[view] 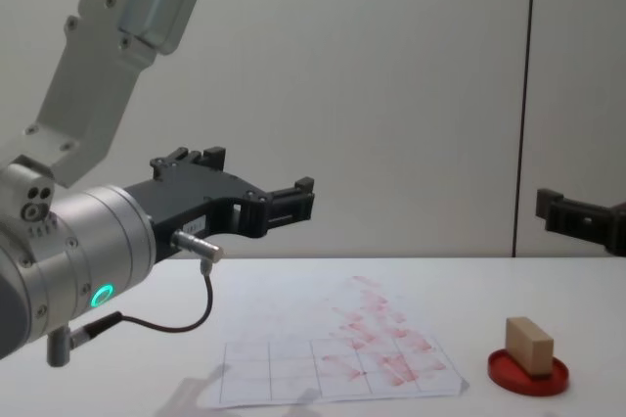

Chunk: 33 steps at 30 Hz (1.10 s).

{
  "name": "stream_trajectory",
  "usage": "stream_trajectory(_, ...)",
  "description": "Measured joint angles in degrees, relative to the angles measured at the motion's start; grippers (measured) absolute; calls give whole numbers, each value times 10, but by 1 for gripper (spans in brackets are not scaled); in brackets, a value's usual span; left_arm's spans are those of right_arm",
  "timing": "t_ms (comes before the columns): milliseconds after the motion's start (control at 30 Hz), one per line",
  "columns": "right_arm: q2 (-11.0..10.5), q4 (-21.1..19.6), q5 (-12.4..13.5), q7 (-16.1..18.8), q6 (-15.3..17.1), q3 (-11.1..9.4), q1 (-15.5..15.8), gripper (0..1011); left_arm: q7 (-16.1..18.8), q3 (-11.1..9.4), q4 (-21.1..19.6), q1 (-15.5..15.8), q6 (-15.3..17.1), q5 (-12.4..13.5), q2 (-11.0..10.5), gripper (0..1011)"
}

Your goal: Use the one hand to pick up the stamp and affix it onto the A4 paper.

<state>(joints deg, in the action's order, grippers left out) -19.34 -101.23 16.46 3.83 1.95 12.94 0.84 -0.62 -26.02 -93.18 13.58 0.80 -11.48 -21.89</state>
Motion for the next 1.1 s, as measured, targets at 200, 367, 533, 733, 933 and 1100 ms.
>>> stream_trajectory(200,0,0,0,0,0,0,0,1001,0,0,0,0,0,0,0,993)
stream_trajectory(367,0,0,0,0,0,0,0,1001,0,0,0,0,0,0,0,993)
stream_trajectory(533,0,0,0,0,0,0,0,1001,0,0,0,0,0,0,0,993)
stream_trajectory(733,0,0,0,0,0,0,0,1001,0,0,0,0,0,0,0,993)
stream_trajectory(933,1,0,-1,-1,1,0,0,1001,0,0,0,0,0,0,0,993)
stream_trajectory(1100,5,-1,-7,-14,17,0,-3,1000,0,0,0,0,0,0,0,993)
